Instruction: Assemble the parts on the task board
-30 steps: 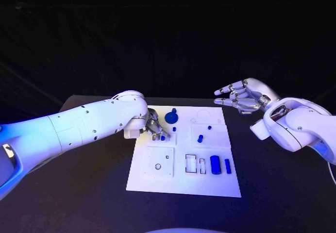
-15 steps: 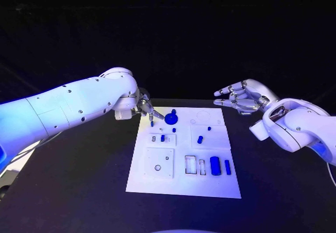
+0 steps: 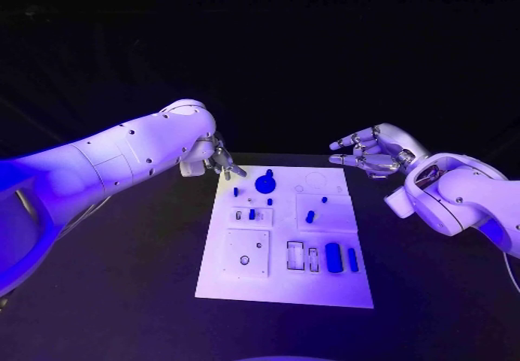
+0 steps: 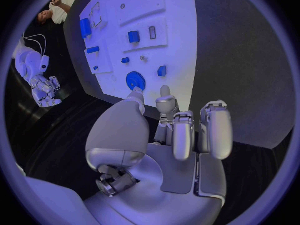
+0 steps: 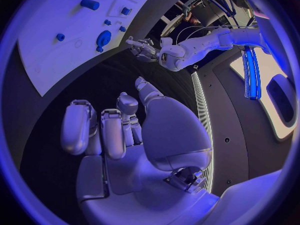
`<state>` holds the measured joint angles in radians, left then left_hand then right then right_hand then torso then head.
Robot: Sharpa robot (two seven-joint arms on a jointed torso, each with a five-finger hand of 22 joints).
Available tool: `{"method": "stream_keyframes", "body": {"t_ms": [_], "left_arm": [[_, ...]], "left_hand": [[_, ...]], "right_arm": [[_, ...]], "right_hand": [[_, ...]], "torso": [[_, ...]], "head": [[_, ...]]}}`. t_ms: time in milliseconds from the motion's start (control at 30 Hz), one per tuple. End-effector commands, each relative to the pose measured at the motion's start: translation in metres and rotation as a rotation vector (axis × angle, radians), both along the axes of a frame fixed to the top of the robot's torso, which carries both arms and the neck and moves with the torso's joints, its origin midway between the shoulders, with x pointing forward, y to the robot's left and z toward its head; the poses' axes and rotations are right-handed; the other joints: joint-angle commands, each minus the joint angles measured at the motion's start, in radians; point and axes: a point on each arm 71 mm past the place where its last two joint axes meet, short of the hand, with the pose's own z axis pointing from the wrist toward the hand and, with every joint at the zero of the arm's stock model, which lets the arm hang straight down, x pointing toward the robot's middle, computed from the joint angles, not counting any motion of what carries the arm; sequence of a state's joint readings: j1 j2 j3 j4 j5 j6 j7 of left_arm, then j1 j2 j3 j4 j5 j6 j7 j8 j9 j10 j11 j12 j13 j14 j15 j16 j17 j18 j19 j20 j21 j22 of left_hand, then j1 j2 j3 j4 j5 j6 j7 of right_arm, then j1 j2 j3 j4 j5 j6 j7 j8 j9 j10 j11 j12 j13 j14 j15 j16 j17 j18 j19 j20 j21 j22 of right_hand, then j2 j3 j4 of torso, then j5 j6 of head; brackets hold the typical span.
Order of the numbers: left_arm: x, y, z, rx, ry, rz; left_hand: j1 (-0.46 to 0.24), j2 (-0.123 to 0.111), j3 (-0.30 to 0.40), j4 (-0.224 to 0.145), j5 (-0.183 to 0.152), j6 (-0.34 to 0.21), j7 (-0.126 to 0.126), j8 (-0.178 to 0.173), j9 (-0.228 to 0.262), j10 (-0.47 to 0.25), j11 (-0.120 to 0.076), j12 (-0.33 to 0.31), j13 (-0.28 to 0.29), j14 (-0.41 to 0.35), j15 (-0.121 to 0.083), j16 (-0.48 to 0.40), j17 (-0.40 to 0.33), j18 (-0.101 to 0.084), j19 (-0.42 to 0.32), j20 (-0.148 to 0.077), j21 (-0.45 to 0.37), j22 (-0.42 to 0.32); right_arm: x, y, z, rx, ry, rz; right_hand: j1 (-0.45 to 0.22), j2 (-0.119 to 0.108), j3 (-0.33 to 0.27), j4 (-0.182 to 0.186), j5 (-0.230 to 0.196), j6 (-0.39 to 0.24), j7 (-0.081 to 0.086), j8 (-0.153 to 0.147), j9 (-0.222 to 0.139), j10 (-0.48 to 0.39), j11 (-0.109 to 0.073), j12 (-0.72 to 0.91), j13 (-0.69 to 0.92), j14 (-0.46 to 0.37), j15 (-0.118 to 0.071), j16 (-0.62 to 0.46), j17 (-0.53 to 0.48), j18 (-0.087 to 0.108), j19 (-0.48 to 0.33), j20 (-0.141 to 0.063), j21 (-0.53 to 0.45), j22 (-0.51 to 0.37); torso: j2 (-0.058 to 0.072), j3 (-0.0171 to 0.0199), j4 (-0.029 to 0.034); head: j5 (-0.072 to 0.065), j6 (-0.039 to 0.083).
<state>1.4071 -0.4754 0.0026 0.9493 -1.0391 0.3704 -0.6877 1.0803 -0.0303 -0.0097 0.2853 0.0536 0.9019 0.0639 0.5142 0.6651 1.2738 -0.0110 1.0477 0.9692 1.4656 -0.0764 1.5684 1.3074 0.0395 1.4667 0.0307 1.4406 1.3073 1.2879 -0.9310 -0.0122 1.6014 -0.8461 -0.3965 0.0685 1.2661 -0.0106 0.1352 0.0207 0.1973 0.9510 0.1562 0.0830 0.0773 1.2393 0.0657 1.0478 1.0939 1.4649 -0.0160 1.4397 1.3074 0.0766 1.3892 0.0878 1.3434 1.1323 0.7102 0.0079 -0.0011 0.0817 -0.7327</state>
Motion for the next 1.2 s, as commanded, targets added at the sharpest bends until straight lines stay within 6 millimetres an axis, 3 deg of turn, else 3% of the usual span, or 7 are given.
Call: {"method": "stream_keyframes", "body": {"t_ms": [33, 567, 1200], "left_arm": [[0.003, -0.001, -0.005, 0.015, 0.025, -0.036], [0.003, -0.008, -0.027, -0.007, 0.088, -0.063], [0.003, -0.009, -0.034, -0.004, 0.097, -0.052]], "left_hand": [[0.014, 0.003, -0.009, -0.001, -0.003, 0.005, 0.001, -0.007, -0.003, -0.003, 0.003, 0.000, 0.000, 0.105, 0.005, 0.002, 0.263, 0.003, 0.030, 0.006, -0.001, 0.089], [0.025, 0.025, -0.027, 0.000, -0.003, 0.030, -0.005, -0.004, -0.012, 0.009, -0.002, 0.018, 0.015, 0.105, 0.003, 0.002, 0.263, -0.001, 0.038, 0.005, 0.013, 0.107], [0.082, 0.060, -0.030, -0.019, -0.002, 0.051, -0.013, 0.000, -0.021, 0.021, -0.009, 0.031, 0.025, 0.105, -0.003, 0.002, 0.263, -0.002, 0.040, -0.001, 0.015, 0.112]], "right_arm": [[0.000, 0.002, -0.001, -0.004, 0.005, 0.016], [0.000, 0.005, -0.001, -0.003, 0.004, 0.024], [0.000, 0.006, -0.001, -0.002, 0.004, 0.026]], "right_hand": [[-0.004, 0.004, -0.003, 0.003, 0.002, 0.007, -0.003, 0.005, 0.000, -0.004, -0.002, 0.004, -0.002, 0.067, 0.001, -0.004, 0.101, 0.011, -0.004, 0.000, -0.006, -0.002], [-0.001, 0.006, -0.004, 0.004, 0.006, 0.008, -0.003, 0.005, 0.000, -0.004, -0.002, 0.006, -0.001, 0.067, 0.001, -0.004, 0.102, 0.011, -0.004, 0.000, -0.007, -0.002], [0.001, 0.007, -0.004, 0.004, 0.009, 0.008, -0.003, 0.006, 0.000, -0.003, -0.003, 0.007, 0.000, 0.067, 0.001, -0.004, 0.102, 0.011, -0.004, 0.000, -0.006, -0.001]], "torso": [[0.000, 0.0006, -0.0012], [-0.002, 0.0017, 0.0004], [-0.002, 0.0020, -0.0001]], "head": [[0.002, 0.000], [0.003, -0.008], [0.008, -0.006]]}}
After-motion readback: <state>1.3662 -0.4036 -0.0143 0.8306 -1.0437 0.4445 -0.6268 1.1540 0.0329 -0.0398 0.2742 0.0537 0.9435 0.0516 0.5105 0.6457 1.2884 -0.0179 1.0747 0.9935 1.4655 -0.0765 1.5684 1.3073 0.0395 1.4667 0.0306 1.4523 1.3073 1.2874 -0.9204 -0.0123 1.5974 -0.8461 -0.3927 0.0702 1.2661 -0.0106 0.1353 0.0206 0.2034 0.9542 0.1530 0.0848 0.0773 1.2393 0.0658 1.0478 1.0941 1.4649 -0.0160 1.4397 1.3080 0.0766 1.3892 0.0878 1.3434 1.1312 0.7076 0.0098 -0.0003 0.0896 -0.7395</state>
